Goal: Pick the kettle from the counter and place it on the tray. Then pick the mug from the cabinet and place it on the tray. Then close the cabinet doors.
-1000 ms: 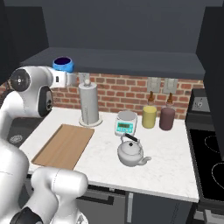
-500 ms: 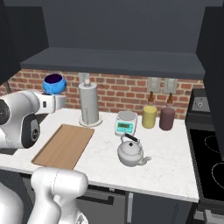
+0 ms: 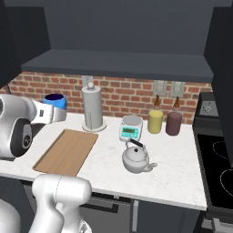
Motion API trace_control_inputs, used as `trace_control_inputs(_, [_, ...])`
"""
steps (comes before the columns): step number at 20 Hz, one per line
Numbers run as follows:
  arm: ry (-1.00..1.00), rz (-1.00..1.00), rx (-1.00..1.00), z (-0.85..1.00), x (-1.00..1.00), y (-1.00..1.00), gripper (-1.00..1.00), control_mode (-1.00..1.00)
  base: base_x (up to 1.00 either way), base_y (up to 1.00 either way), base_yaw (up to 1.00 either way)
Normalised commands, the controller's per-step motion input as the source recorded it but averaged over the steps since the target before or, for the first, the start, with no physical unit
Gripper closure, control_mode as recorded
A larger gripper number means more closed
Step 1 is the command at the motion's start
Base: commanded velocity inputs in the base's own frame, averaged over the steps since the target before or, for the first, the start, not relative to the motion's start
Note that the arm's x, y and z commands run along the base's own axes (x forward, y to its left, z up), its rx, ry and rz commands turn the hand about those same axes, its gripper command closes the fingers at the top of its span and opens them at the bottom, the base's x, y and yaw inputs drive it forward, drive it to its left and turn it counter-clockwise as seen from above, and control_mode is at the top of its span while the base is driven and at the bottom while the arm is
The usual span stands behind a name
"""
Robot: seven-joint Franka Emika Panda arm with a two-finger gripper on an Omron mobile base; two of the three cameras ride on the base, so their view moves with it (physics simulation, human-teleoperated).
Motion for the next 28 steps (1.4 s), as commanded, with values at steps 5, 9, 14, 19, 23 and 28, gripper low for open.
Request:
trace_control_inputs(5, [0.14,0.14,0.0,-0.65,0.0,-0.01,1.0,-1.0,0.0,0.0,0.0])
trace_control_inputs(9, [0.03,0.28,0.0,-0.64,0.04,-0.12,1.0,-1.0,0.0,0.0,0.0])
trace_control_inputs(14, [0.0,0.36,0.0,-0.53,0.24,0.0,1.0,-1.0,0.0,0.0,0.0])
trace_control_inputs(19, [0.02,0.31,-0.02,-0.47,0.43,0.02,1.0,-1.0,0.0,0.0,0.0])
trace_control_inputs(23, [0.03,0.23,-0.09,-0.53,0.51,0.1,1.0,-1.0,0.0,0.0,0.0])
trace_control_inputs(28, [0.0,0.2,-0.07,-0.58,0.47,0.01,1.0,-1.0,0.0,0.0,0.0])
